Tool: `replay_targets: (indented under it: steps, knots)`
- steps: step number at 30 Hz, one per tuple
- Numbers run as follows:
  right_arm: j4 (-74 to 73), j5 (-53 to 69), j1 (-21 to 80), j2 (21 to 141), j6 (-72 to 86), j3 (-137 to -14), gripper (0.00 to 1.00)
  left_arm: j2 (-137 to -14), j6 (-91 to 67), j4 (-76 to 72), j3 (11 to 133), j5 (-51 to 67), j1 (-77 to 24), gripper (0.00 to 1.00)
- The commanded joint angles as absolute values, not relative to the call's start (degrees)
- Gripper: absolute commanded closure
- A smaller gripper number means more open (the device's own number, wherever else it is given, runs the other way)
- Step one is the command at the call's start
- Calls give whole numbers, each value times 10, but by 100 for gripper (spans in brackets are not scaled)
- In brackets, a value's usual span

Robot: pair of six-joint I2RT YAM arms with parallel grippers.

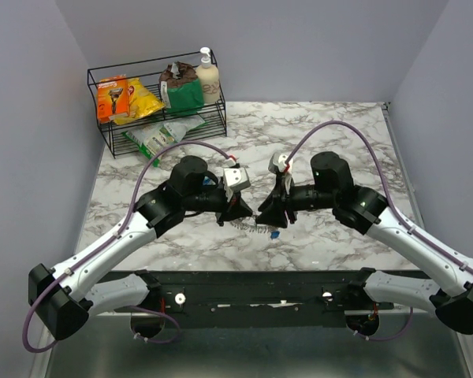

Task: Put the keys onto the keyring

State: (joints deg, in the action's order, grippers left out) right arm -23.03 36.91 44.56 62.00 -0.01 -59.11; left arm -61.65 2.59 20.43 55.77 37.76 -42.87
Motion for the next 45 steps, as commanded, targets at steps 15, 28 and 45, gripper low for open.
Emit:
replay_targets:
  steps: [15, 28, 45]
  knots:
    - [-144, 301, 446, 532, 86, -535, 36, -495, -135, -237, 357, 305, -431, 100]
    - [-12, 408, 423, 508, 130, -476, 44, -480, -223, -452, 270, 332, -431, 100]
    - [141, 547, 355, 511, 203, -451, 54, -508, -259, -555, 265, 401, -431, 100]
